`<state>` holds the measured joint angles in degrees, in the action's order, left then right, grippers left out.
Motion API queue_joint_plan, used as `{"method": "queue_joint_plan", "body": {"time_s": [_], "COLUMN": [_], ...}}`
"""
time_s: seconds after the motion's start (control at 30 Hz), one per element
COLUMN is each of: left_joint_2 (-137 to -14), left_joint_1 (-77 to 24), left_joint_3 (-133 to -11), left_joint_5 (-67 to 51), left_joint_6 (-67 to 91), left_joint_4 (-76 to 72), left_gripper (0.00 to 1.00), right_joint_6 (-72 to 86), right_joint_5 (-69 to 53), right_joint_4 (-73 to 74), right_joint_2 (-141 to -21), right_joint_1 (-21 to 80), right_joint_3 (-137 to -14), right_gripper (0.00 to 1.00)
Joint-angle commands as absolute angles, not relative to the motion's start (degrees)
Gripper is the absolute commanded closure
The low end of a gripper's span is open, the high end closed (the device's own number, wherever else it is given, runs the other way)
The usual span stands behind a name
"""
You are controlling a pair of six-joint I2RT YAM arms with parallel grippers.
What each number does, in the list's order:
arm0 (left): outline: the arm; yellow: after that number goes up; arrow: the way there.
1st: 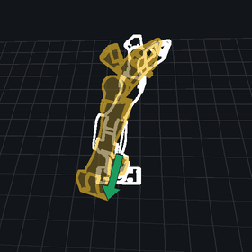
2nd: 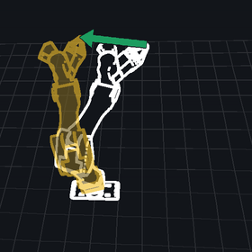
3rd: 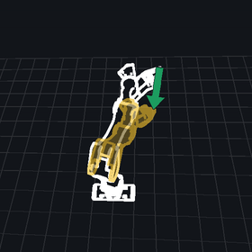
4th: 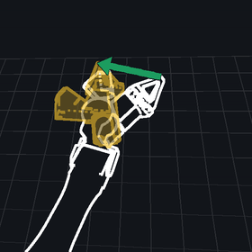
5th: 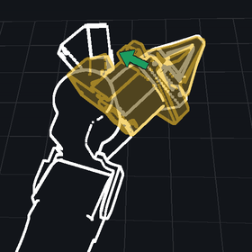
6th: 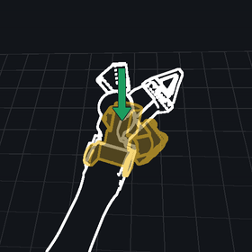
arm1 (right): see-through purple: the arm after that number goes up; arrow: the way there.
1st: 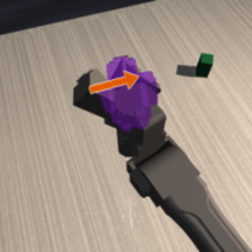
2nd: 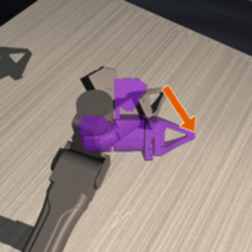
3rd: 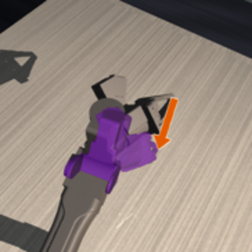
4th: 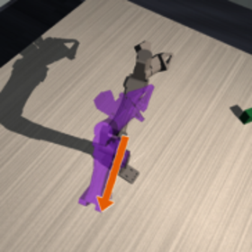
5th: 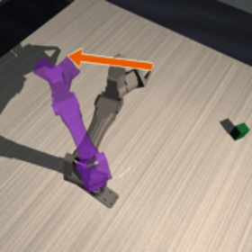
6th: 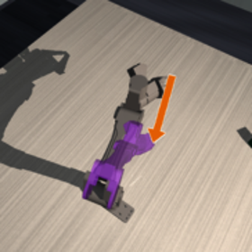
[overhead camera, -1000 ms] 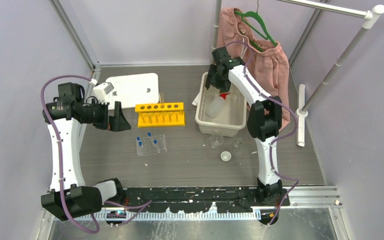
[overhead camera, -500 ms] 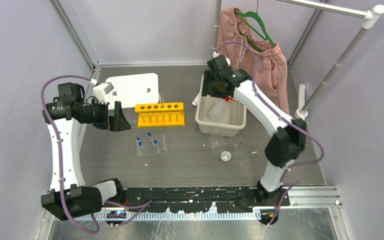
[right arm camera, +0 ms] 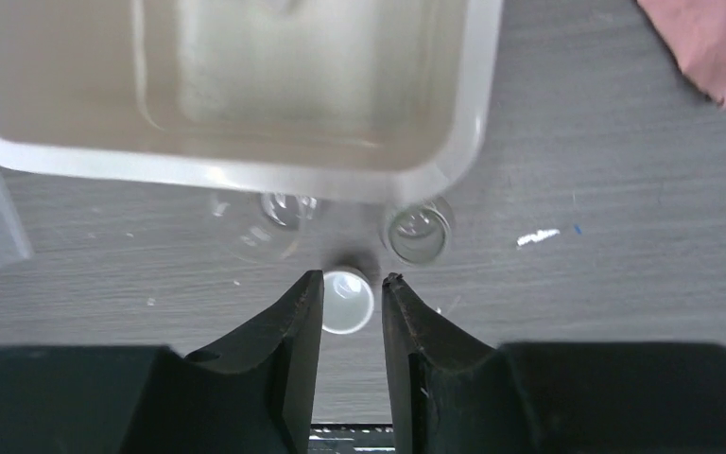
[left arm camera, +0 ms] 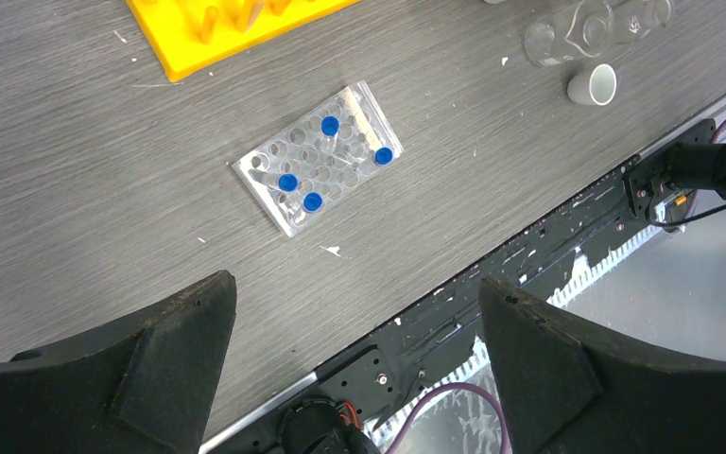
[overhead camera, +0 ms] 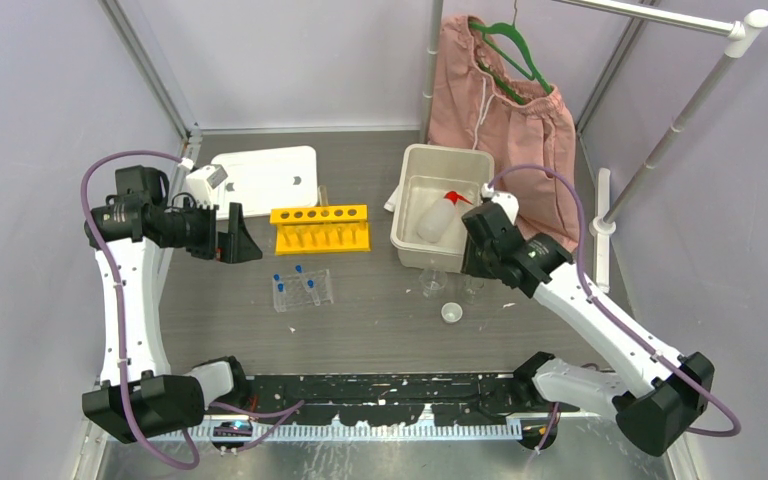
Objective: Organize the chemistry lab equipment
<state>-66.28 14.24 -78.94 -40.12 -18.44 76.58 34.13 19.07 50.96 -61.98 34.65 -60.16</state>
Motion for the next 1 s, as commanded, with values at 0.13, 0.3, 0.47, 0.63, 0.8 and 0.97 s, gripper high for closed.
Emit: {"method": "queue_joint_plan", "body": {"time_s": [0.13,0.3,0.47,0.63,0.8,0.97], "left_joint_2": [-64.86,-64.74,-64.6,-64.62,-64.6,-64.64], "left_joint_1": [14.16,14.17,14.16,14.16,14.15,14.2], "left_joint_3": [-78.69,-78.47,-78.32,-78.03,-77.88,-77.99], "left_joint_5": [-42.19,-41.87,-41.62,-41.06,-40.91,-41.11], "left_joint_6": [-18.46,-18.95,-19.23,-19.33,-19.5,-19.49], "left_joint_4": [75.41,75.54,75.59,75.45,75.34,75.28], "left_gripper": [0.0,0.0,0.0,0.0,0.0,0.0], "right_joint_6": [39.33,37.78,36.02,34.8,34.21,34.9], "right_joint_5": [20.12,20.64,22.42,23.89,25.35,25.58], "right_joint_4": [46.02,42.36,39.15,37.49,36.84,36.91], "right_joint_2": [-59.37,-63.0,-65.22,-67.88,-68.73,-68.36], "right_joint_1": [34.63,34.65,34.57,34.63,34.6,34.56], "right_joint_3": [-50.2,-48.61,-48.06,-47.17,-45.96,-44.07], "right_gripper": [0.67,0.69,0.69,0.7,0.71,0.72]}}
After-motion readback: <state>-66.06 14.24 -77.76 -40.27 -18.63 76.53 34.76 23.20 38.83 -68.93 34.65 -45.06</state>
